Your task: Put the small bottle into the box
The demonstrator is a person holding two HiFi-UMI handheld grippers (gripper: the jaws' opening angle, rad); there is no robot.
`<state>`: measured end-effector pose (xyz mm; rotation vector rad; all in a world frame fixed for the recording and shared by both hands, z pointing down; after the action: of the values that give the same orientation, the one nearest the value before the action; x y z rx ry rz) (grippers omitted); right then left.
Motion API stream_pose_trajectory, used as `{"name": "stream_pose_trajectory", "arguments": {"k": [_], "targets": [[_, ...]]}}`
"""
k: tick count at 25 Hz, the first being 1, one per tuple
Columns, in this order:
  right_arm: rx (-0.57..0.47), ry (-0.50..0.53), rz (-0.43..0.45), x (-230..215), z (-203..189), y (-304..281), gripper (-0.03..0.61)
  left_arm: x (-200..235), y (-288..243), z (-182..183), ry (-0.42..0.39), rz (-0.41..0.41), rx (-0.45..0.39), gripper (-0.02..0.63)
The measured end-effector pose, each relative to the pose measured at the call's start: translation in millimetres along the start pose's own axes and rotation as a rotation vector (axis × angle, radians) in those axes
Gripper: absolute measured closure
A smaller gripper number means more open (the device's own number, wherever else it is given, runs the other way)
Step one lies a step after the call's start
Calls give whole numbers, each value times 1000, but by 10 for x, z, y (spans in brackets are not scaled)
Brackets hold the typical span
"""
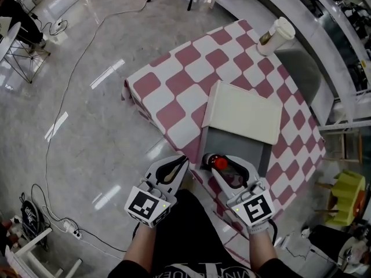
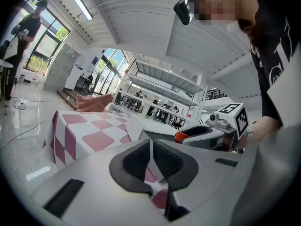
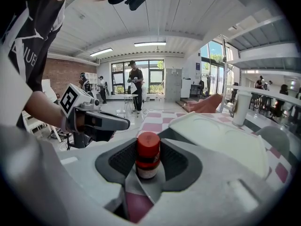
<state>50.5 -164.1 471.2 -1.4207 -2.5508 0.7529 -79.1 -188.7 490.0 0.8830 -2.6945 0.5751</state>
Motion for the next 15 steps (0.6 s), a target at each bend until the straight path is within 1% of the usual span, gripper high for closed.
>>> {"name": "stream_pose_trajectory", "arguments": {"k": [5, 15], "targets": [[7, -2, -19, 5, -11, 59, 437, -69, -34, -3, 0, -24, 1, 588], [-70, -34, -24, 31, 34, 209, 422, -182, -103, -9, -15, -53, 21, 588]]}}
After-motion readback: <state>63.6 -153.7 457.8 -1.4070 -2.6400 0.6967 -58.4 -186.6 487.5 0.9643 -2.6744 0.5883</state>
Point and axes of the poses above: the fingertips, and each gripper's own axes: y backward along the fingers, x to its left, z out of its top, the point moved 4 cm from there along y, backward along the fingers, and after that the axes turned 14 degrees about z, right-handed, at the moved point
